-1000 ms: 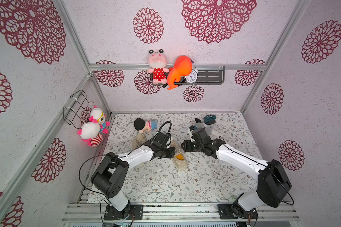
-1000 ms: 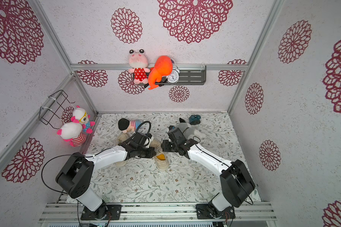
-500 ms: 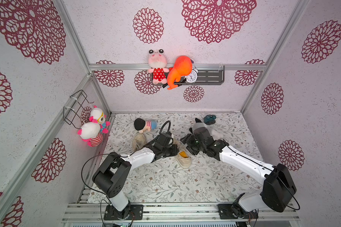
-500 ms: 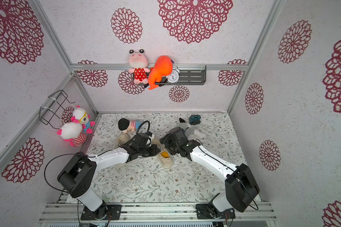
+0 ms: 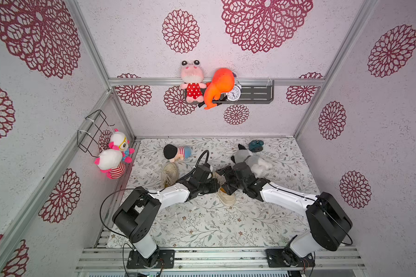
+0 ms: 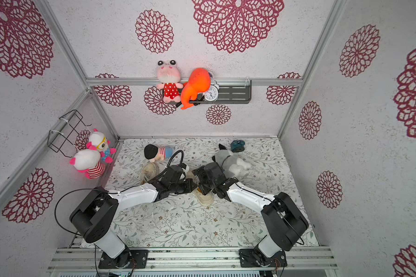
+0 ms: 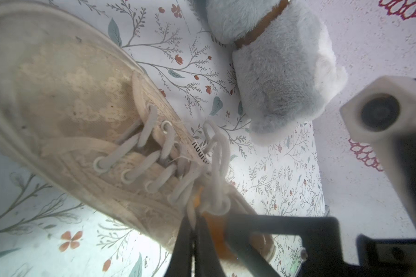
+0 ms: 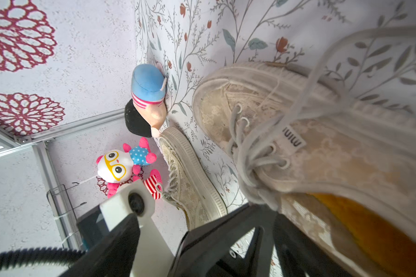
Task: Remove the insole from the shoe
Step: Untie the shoelace on the shoe.
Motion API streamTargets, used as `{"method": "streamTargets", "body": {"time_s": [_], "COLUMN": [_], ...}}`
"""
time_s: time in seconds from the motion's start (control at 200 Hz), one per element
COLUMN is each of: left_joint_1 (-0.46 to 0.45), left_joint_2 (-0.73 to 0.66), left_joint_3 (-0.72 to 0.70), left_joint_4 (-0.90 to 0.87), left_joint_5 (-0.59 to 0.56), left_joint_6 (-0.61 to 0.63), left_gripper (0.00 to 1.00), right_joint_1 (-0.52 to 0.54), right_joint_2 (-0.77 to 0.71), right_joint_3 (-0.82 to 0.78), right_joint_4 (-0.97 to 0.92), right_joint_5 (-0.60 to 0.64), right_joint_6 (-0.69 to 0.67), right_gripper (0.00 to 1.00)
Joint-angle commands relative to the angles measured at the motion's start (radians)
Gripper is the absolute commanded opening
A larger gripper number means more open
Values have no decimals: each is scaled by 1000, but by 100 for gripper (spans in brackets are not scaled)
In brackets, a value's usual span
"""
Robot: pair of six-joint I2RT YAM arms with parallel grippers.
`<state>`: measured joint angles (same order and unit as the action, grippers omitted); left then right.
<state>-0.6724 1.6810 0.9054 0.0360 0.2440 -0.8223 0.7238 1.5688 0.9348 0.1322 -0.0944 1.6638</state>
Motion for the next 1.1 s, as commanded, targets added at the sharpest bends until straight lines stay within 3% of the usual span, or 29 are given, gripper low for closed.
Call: {"method": "streamTargets", "body": {"time_s": [0.0,0.375,0.665,0.906,1.096], "left_joint_1": [-11,-3,-2,-2,-1], "left_joint_2": [-40,-41,-43,-28,-30], "left_joint_3": [-6,4,17,45,49], "left_joint_4": [19,-1,-53,-109,-139], "left_joint_5": [1,8,11,21,23], "left_joint_6": [3,26,61,108,138], "left_gripper": [0,0,0,0,0], "right_joint_1": [9,20,20,17,14], "right_joint_2": [11,8,57,97,77], "right_joint_3": [1,-46,-12,-6,-17], "right_joint_4": [68,14,137,294,398], "right_joint_5": [1,47,46,120,191], "right_joint_6": [57,135,114,148,94], "right_gripper": [91,93,93,87,84]}}
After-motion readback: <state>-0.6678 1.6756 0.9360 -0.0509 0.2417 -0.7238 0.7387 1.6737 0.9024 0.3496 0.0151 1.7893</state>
